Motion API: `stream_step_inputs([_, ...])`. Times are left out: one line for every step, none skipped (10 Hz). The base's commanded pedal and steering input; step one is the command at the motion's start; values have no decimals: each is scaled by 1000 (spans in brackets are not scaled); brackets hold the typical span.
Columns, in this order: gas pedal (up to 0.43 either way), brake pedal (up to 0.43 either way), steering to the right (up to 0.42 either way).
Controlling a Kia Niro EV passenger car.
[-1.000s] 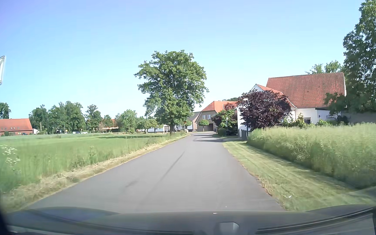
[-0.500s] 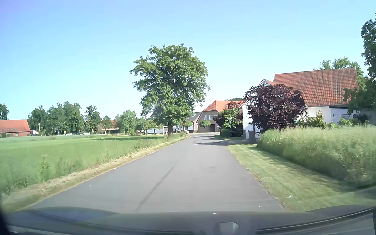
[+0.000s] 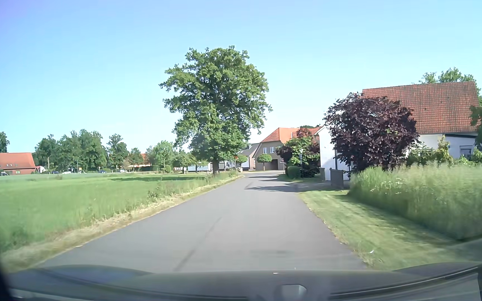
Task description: Follow the waypoints while adhering to traffic rules and regulations
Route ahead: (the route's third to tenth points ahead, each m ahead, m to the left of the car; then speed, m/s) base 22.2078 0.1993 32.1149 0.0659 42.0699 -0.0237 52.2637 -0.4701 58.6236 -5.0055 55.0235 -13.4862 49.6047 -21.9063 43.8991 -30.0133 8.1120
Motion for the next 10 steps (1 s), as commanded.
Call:
stream_step_inputs([98, 6, -2])
stream_step_inputs([98, 6, -1])
stream_step_inputs([98, 6, 4])
stream_step_inputs([98, 6, 6])
stream_step_inputs([98, 6, 7])
stream_step_inputs([98, 6, 9])
stream_step_inputs([87, 6, 7])
stream_step_inputs([87, 6, 4])
stream_step_inputs([87, 6, 4])
stream_step_inputs([87, 6, 4])
